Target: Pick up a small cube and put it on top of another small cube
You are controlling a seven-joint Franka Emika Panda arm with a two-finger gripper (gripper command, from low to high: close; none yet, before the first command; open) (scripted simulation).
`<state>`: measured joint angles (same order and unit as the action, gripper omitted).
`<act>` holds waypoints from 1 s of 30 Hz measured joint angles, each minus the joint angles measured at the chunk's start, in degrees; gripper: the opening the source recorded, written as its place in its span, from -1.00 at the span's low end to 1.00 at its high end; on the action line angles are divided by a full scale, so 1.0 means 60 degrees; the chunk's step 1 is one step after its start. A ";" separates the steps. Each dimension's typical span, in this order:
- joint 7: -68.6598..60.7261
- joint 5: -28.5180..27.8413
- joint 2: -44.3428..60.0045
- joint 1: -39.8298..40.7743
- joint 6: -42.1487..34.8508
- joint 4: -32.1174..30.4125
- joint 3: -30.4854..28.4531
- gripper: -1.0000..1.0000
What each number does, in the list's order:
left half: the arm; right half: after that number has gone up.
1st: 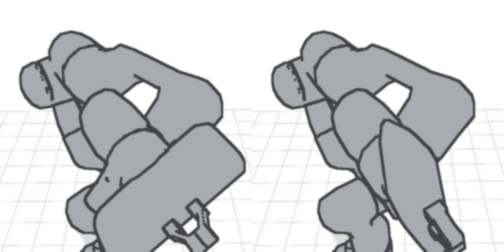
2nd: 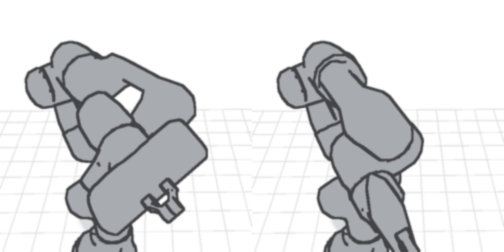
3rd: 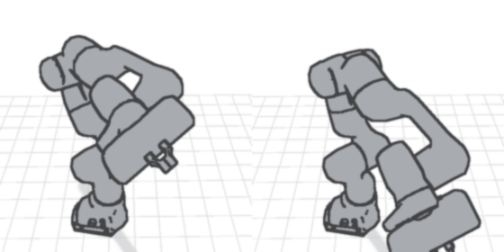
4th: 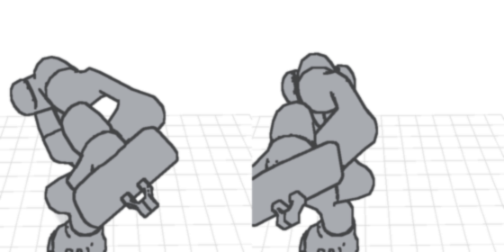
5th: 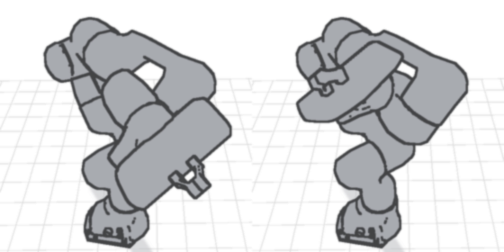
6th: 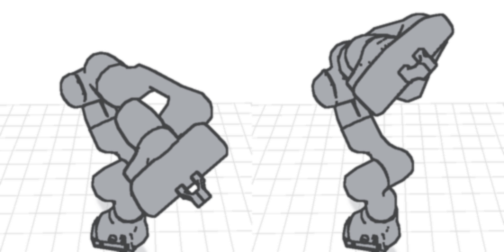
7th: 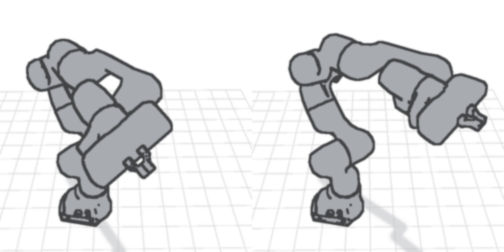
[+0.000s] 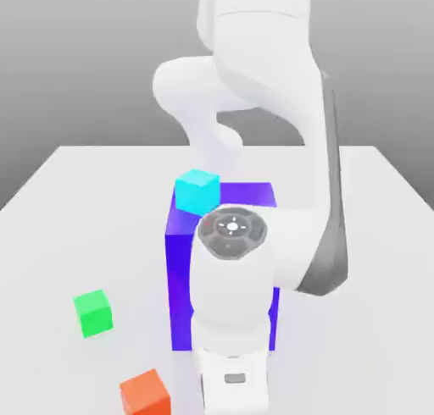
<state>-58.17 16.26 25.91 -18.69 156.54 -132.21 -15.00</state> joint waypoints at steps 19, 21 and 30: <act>-0.1350 -0.2916 -0.2340 0.0092 -0.1057 -0.1177 -0.1442 -1.00; -0.0791 -0.3360 -0.2934 0.0351 -0.0990 -0.1737 -0.2003 -1.00; 0.1690 -0.4306 -0.5465 0.2948 -0.0660 -0.4385 -0.3351 -1.00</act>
<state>-48.03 -9.58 -6.88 -1.00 152.59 -158.52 -35.11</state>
